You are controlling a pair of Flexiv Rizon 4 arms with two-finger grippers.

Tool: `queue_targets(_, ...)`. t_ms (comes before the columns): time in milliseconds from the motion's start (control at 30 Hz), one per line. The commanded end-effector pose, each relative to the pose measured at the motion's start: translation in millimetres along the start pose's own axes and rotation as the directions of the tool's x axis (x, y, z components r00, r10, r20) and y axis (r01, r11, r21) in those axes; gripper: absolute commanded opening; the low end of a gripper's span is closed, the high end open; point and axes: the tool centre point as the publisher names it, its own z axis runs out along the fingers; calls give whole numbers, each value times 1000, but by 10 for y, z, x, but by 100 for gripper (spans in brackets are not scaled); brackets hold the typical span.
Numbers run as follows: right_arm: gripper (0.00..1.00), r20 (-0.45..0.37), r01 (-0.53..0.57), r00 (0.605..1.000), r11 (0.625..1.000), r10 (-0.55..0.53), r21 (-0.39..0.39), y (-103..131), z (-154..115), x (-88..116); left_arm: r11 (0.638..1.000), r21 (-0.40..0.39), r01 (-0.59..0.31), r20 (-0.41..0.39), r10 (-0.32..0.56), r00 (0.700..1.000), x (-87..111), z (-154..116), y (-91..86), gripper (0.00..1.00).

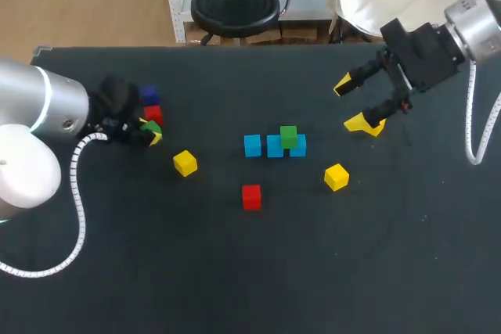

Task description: Place the blue cubes, place green cubes on the blue cubes, place the yellow cubes on the green cubes, then place the red cubes on the yellow cubes, and place purple cube on the red cubes.

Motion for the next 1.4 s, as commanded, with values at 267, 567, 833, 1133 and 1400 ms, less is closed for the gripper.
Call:
queue_targets(267,100,0,0,1000,1000,0,2,9,-1,1,985,91,-144,47,140,989,-59,-396,-153,0)
queue_targets(567,100,0,0,1000,1000,0,2,9,-1,1,907,264,-328,81,318,945,-301,-650,-416,0)
queue_targets(833,100,0,0,1000,1000,0,2,9,-1,1,873,295,-388,114,371,922,-506,-761,-646,0)
queue_targets(1133,100,0,0,1000,1000,0,2,9,-1,1,867,292,-404,91,395,914,-612,-781,-777,0)
queue_targets(1400,100,0,0,1000,1000,0,2,9,-1,1,867,292,-404,91,395,914,-612,-781,-777,0)
